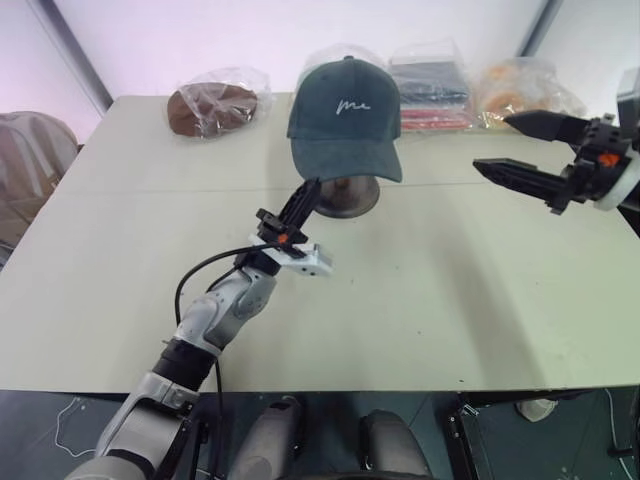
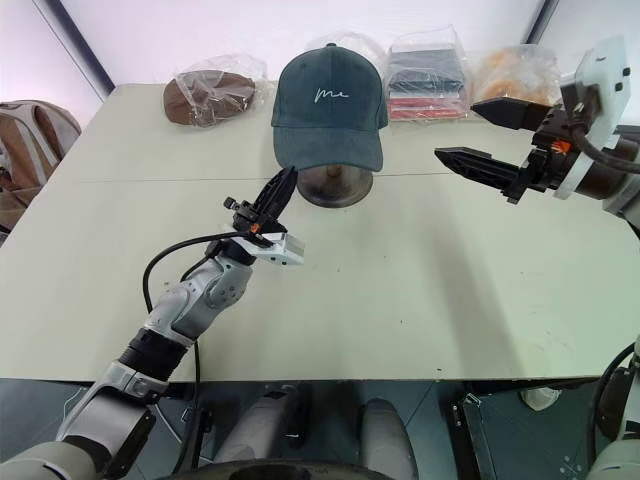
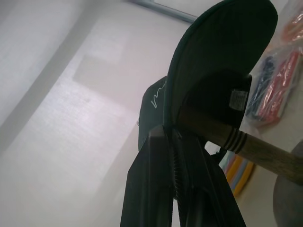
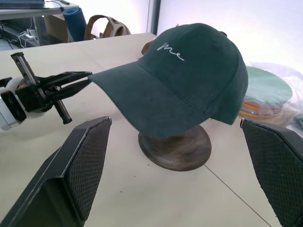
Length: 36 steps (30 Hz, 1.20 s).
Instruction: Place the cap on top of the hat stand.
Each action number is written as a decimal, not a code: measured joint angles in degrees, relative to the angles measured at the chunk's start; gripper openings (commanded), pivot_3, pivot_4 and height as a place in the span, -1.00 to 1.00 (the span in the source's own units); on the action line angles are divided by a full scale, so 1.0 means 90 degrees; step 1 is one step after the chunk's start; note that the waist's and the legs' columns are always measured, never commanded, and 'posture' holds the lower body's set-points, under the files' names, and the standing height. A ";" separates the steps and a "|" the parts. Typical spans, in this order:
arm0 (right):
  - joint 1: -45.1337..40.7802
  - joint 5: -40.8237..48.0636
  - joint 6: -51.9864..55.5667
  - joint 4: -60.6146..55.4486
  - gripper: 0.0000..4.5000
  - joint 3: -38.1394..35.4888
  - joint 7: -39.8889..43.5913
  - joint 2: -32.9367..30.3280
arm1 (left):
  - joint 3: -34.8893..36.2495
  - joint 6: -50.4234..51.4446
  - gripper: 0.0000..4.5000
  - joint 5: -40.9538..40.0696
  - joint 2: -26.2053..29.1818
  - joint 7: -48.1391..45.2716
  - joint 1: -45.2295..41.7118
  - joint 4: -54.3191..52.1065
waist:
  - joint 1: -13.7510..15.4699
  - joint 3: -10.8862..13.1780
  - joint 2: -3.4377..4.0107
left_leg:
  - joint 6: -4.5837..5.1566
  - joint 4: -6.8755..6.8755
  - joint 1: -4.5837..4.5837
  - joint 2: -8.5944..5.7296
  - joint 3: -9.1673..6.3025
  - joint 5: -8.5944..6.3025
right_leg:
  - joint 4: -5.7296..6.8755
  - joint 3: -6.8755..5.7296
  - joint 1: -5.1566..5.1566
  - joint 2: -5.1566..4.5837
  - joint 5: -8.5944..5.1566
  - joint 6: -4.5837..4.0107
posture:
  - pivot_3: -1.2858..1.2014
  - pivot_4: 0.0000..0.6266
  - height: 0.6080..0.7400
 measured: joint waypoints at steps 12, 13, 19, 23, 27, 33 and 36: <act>-0.0020 0.0043 0.0005 0.0000 1.00 0.0091 -0.0089 -0.0004 | -0.0007 -0.0230 -0.98 -0.0003 0.0140 0.0011 0.0390 0.0079 | 0.0000 0.0000 0.0001 | 0.0000 0.0000 0.0000 0.0000 -0.0001 0.0000 | 0.0000 0.0001 0.0000 0.0000 0.0000 0.0000 | 0.03 -0.52 1.00; -0.0022 0.0043 0.0005 0.0000 1.00 0.0099 -0.0097 -0.0004 | -0.0008 -0.0238 -0.98 -0.0003 0.0152 0.0011 0.0417 0.0080 | 0.0000 0.0000 0.0001 | 0.0000 0.0000 0.0000 0.0000 -0.0001 0.0000 | 0.0000 0.0001 0.0001 0.0000 0.0000 0.0000 | 0.03 -0.52 1.00; -0.0109 0.0043 0.0004 0.0001 1.00 0.0186 -0.0093 -0.0020 | -0.0043 -0.0370 -0.98 -0.0003 0.0255 0.0007 0.0632 0.0118 | 0.0000 -0.0001 0.0002 | 0.0001 -0.0002 0.0001 0.0000 -0.0001 -0.0001 | -0.0001 0.0001 0.0000 -0.0001 0.0000 0.0000 | 0.03 -0.52 1.00; -0.0143 0.0042 0.0004 0.0005 1.00 0.0232 -0.0035 -0.0052 | -0.0052 -0.0536 -0.71 -0.0109 0.0338 -0.0099 0.0694 0.0129 | 0.0002 -0.0001 0.0002 | 0.0001 -0.0001 0.0000 0.0000 -0.0002 -0.0001 | -0.0004 0.0002 0.0002 -0.0002 0.0000 0.0000 | 0.03 -0.52 1.00; -0.0155 0.0036 0.0000 0.0023 1.00 0.0241 0.0009 -0.0074 | -0.0060 -0.0676 0.03 -0.0263 0.0366 -0.0280 0.0834 0.0138 | 0.0001 -0.0001 0.0002 | 0.0001 -0.0001 0.0001 0.0000 -0.0003 -0.0001 | -0.0004 0.0003 0.0001 -0.0002 0.0000 0.0000 | 0.03 -0.52 1.00; -0.0186 0.0025 -0.0046 0.0107 1.00 0.0306 0.0057 -0.0077 | -0.0060 -0.0811 0.95 -0.0460 0.0404 -0.0624 0.0870 0.0143 | -0.0001 -0.0001 0.0003 | 0.0001 -0.0001 0.0001 0.0000 -0.0003 -0.0001 | -0.0005 0.0002 0.0002 -0.0003 0.0000 0.0000 | 0.03 -0.52 1.00; -0.0187 0.0003 -0.0087 0.0121 1.00 0.0327 0.0084 -0.0077 | -0.0054 -0.0907 0.95 -0.0676 0.0515 -0.0956 0.1050 0.0075 | -0.0004 -0.0002 0.0003 | 0.0001 -0.0002 0.0001 0.0000 -0.0003 -0.0001 | -0.0005 0.0003 0.0002 -0.0003 0.0000 0.0000 | 0.03 -0.52 1.00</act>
